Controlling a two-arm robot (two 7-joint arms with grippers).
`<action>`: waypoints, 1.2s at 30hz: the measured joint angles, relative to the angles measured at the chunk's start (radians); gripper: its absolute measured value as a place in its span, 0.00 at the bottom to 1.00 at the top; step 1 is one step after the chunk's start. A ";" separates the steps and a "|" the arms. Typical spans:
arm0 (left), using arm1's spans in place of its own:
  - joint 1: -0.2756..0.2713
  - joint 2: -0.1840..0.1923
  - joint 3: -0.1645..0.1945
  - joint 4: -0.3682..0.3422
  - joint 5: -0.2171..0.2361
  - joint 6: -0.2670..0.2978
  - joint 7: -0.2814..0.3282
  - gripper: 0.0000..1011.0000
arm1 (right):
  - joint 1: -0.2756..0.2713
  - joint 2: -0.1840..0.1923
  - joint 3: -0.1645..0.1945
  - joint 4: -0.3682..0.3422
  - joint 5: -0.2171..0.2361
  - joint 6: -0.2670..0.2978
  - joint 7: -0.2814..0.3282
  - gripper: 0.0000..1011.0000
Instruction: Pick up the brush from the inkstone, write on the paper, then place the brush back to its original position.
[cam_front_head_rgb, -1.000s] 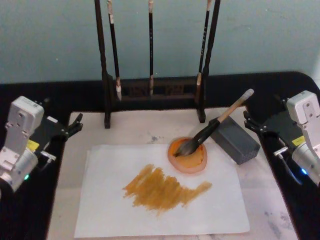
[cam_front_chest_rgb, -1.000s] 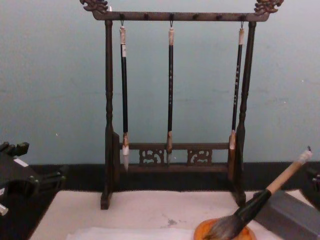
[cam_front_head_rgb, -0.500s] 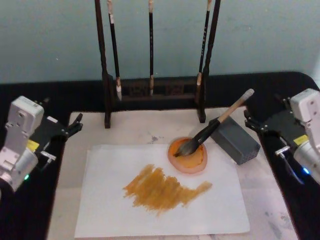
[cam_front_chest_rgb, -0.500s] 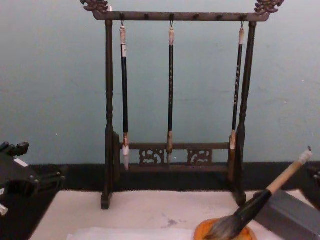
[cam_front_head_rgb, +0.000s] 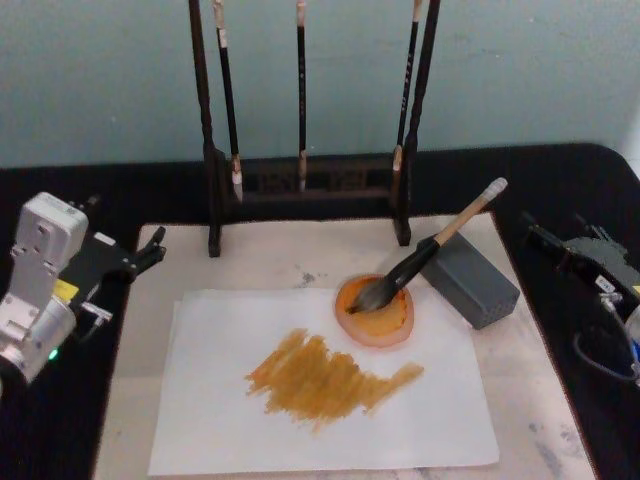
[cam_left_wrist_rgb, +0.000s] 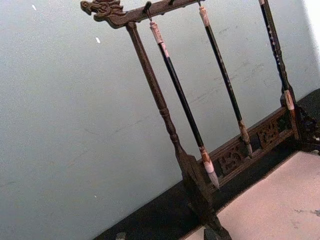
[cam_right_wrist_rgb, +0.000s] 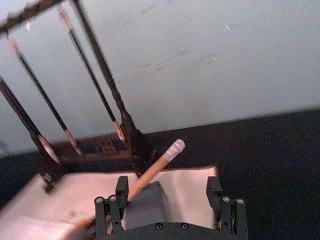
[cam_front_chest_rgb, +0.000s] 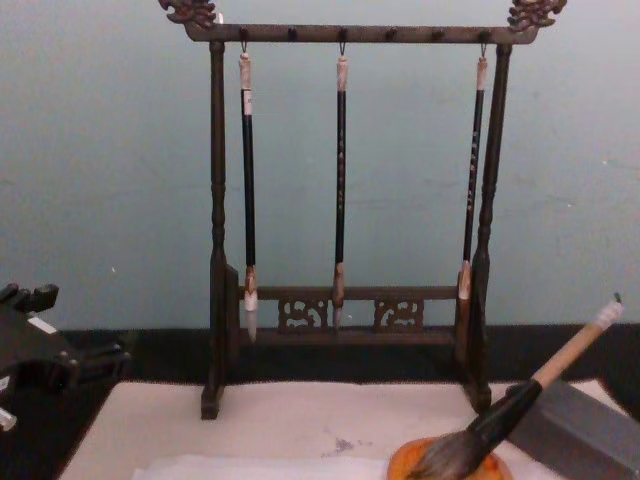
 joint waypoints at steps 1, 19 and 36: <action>0.000 0.000 0.000 0.000 0.000 0.000 0.000 1.00 | -0.002 -0.010 0.014 0.000 0.028 0.015 0.008 0.99; 0.000 0.000 0.000 0.000 0.000 0.000 0.000 1.00 | 0.136 -0.104 0.045 0.201 0.427 0.291 0.087 0.99; 0.000 0.000 0.000 0.000 0.000 0.000 0.000 1.00 | 0.288 -0.168 -0.014 0.398 0.497 0.306 0.100 0.99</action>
